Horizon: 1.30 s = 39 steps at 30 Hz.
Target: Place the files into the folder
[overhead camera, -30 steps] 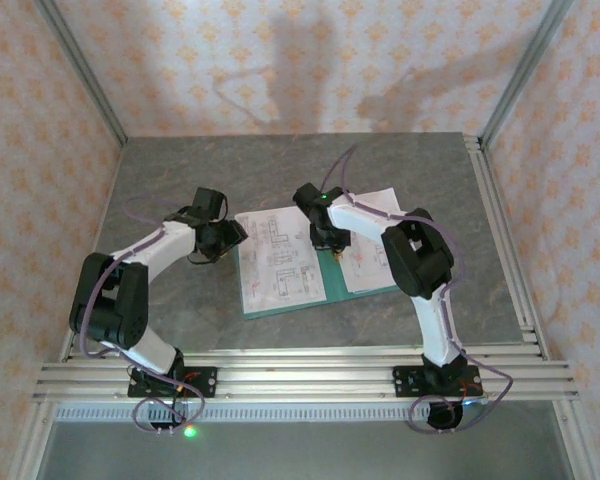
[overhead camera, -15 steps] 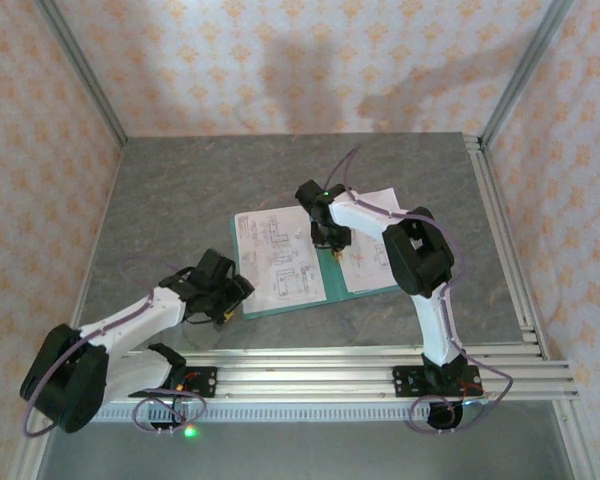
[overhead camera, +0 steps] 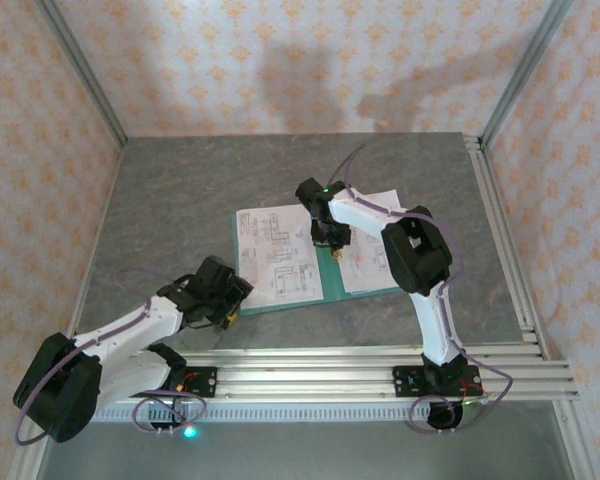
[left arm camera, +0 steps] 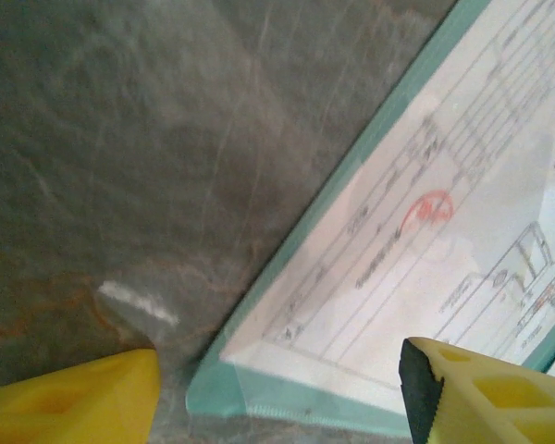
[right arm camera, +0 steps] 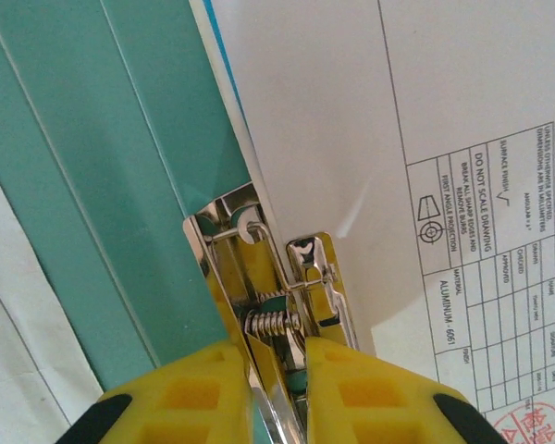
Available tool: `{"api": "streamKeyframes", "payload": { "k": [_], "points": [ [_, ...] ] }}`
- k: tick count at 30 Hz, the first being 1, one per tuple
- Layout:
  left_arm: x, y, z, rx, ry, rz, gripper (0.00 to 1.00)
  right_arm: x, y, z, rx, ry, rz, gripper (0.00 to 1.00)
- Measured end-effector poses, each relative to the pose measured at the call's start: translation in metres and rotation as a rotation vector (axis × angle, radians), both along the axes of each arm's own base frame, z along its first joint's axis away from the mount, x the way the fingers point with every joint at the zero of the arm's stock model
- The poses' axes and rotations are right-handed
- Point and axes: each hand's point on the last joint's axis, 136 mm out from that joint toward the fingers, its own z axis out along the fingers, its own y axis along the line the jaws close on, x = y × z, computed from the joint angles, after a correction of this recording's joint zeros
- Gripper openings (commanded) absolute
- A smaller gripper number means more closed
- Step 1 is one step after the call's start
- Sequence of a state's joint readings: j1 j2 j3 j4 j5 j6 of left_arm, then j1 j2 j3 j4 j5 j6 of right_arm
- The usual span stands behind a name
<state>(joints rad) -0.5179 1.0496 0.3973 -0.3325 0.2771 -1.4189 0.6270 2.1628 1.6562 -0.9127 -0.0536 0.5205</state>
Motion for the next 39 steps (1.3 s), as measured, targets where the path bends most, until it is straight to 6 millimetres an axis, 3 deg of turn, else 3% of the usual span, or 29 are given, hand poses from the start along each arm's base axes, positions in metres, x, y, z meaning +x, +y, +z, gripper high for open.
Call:
{"api": "streamKeyframes", "payload": {
  "k": [5,10,20,22,29,35,39],
  "points": [
    [-0.013,-0.007,0.000,-0.009,0.031,-0.010,0.71,0.000,0.001,0.000,0.011,0.005,-0.012,0.17],
    [-0.013,-0.007,-0.006,0.007,0.050,-0.003,0.69,0.000,0.001,0.000,0.020,0.009,-0.015,0.17],
    [-0.011,-0.005,-0.007,0.079,0.080,-0.060,0.54,-0.001,0.002,0.000,0.046,-0.014,-0.014,0.16],
    [-0.007,-0.006,-0.005,0.083,0.062,-0.072,0.52,-0.001,0.001,0.000,0.052,-0.016,-0.016,0.16],
    [0.046,-0.018,0.017,0.068,-0.163,-0.046,0.47,-0.001,0.002,0.000,0.070,-0.021,-0.020,0.16],
    [0.055,-0.020,0.023,0.073,-0.203,-0.048,0.46,-0.001,0.002,0.000,0.071,-0.023,-0.019,0.16],
    [0.051,-0.013,0.029,0.090,-0.208,-0.034,0.53,-0.001,0.002,0.000,0.071,-0.023,-0.019,0.16]
  ]
}}
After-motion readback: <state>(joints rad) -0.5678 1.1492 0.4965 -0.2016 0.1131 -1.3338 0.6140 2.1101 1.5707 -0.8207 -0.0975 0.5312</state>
